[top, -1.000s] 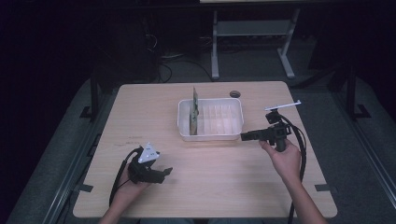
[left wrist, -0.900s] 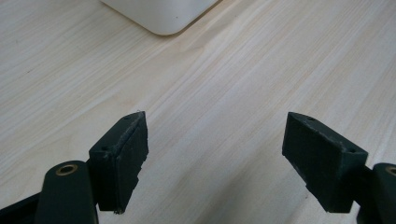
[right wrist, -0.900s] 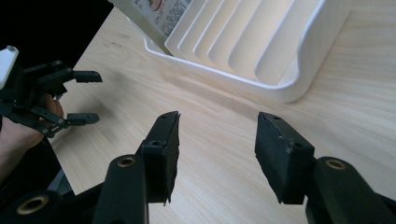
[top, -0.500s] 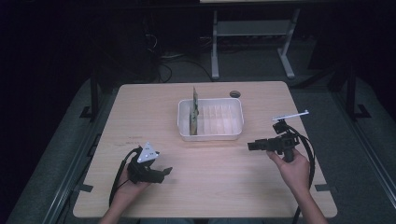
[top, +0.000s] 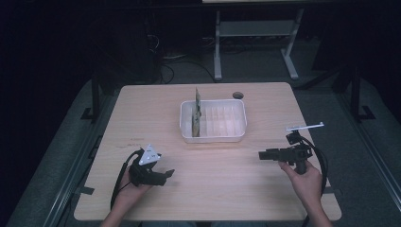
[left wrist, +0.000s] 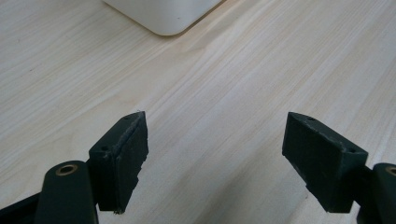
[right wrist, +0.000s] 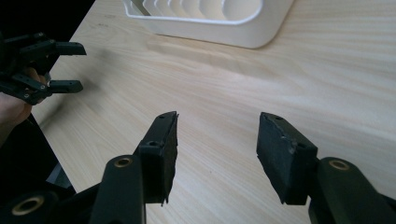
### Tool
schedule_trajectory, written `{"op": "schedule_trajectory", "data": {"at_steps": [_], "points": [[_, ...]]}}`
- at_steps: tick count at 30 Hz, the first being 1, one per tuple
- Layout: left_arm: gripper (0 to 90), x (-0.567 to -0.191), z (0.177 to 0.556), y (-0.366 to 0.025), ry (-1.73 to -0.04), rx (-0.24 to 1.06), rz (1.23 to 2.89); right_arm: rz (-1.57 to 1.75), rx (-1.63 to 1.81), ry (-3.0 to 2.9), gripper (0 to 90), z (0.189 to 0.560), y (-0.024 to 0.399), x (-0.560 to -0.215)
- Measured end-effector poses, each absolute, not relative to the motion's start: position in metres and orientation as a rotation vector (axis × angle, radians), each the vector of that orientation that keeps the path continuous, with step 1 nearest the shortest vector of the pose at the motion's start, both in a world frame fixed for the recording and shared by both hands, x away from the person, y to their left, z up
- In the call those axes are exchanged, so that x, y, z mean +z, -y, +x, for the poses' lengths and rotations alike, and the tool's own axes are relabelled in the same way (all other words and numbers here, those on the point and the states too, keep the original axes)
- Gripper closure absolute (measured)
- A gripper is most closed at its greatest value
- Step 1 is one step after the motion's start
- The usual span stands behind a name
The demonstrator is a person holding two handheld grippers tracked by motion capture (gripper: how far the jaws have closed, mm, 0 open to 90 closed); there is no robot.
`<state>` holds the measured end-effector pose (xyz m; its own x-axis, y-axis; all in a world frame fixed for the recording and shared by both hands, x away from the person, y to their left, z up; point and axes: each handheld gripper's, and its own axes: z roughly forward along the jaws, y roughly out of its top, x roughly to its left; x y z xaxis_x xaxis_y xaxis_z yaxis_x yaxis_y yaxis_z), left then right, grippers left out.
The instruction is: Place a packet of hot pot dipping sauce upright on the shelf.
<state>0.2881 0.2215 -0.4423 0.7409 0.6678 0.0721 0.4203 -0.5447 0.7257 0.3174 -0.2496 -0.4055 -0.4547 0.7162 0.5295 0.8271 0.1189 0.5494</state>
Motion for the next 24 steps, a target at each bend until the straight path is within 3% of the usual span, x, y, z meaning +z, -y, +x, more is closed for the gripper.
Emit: {"op": "schedule_trajectory", "data": {"at_steps": [24], "points": [[22.1, -0.443, 0.289, -0.221, -0.817, 0.447, 2.231, -1.608, -1.296, 2.136, 46.1, 0.289, 0.275, -0.446]]}}
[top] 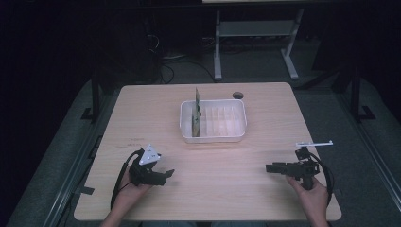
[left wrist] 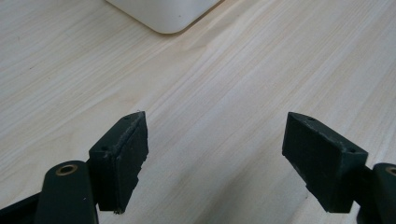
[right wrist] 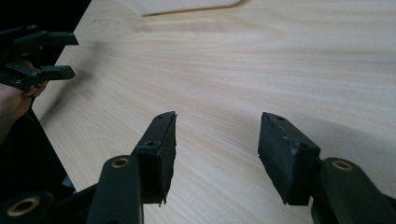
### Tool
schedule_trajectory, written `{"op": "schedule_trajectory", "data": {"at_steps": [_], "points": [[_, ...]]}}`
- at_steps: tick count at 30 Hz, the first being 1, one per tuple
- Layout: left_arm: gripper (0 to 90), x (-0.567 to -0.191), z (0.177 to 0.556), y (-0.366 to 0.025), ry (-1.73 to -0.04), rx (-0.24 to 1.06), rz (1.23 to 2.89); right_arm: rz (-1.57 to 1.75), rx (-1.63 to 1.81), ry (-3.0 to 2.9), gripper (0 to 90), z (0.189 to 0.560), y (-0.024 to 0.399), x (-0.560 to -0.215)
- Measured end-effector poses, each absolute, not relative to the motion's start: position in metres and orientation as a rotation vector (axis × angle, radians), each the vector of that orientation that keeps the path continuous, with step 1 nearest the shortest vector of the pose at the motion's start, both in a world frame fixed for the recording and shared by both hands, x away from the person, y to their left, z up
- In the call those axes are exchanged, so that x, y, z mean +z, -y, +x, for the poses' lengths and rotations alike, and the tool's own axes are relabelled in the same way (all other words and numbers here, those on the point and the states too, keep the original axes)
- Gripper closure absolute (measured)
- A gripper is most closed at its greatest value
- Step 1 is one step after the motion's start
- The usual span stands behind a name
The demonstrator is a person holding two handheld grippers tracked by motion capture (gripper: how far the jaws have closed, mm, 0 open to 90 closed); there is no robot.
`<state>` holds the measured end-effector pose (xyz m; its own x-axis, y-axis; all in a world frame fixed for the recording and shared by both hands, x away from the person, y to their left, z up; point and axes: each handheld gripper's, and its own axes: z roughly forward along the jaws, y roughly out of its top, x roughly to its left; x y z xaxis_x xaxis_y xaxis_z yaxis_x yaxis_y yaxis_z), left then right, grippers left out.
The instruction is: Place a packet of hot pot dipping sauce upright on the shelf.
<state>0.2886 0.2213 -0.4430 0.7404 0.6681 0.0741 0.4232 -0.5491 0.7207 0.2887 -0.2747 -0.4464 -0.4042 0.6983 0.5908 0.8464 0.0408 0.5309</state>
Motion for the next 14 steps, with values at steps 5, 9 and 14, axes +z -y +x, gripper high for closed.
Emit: {"op": "schedule_trajectory", "data": {"at_steps": [5, 9, 14], "points": [[22.2, -0.4435, 0.2894, -0.2196, -0.809, 0.442, 2.241, -1.581, -1.297, 2.136, 45.8, 0.2794, 0.2708, -0.4500], [22.1, -0.4422, 0.2901, -0.2224, -0.816, 0.442, 2.229, -1.582, -1.277, 2.155, 44.9, 0.2793, 0.2682, -0.4509], [22.1, -0.4409, 0.2913, -0.2259, -0.824, 0.439, 2.218, -1.588, -1.278, 2.165, 44.9, 0.2796, 0.2659, -0.4496]]}}
